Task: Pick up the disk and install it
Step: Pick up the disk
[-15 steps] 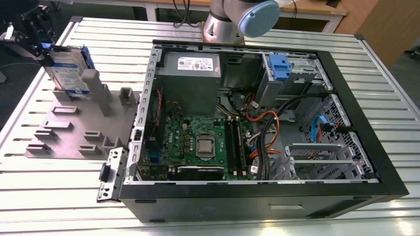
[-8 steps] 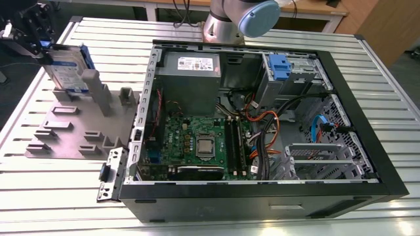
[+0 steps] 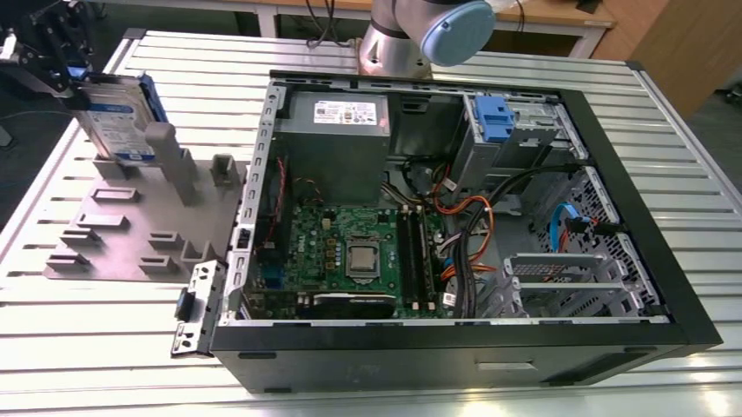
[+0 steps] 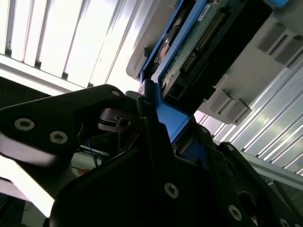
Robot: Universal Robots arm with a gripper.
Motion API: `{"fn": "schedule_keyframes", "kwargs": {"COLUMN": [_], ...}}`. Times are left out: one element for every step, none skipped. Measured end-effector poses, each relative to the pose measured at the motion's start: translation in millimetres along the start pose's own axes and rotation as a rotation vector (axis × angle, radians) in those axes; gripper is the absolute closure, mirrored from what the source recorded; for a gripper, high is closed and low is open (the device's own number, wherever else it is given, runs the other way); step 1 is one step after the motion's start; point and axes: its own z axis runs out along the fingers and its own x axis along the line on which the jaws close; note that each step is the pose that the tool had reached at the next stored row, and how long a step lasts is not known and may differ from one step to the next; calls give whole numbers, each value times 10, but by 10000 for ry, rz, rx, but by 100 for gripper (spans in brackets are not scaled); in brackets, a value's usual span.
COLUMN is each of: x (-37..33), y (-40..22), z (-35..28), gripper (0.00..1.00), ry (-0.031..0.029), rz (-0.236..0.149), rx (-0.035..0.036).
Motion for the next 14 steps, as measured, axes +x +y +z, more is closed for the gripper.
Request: {"fn": "schedule_keyframes", "kwargs": {"x": [0,0,1,1,2,2,3,3,4,4,4,5,5,6], "y": [0,0,0,0,0,0,1,1,1,1,1,1,1,1], "z": [-8,-16,-25,-37,-50,-65,-80,-93,-106,-119,-130,-142,-155,-167], "gripper": [64,64,64,64,64,64,64,64,64,64,64,64,64,64], "ry": [-2,-3,-4,-4,-4,-4,-4,-5,-4,-4,-4,-4,-4,-4], "rz": [0,1,1,1,0,1,1,1,1,1,1,1,0,1], "rx": [-1,0,0,-1,-1,0,0,1,1,0,-1,-1,-1,0]}}
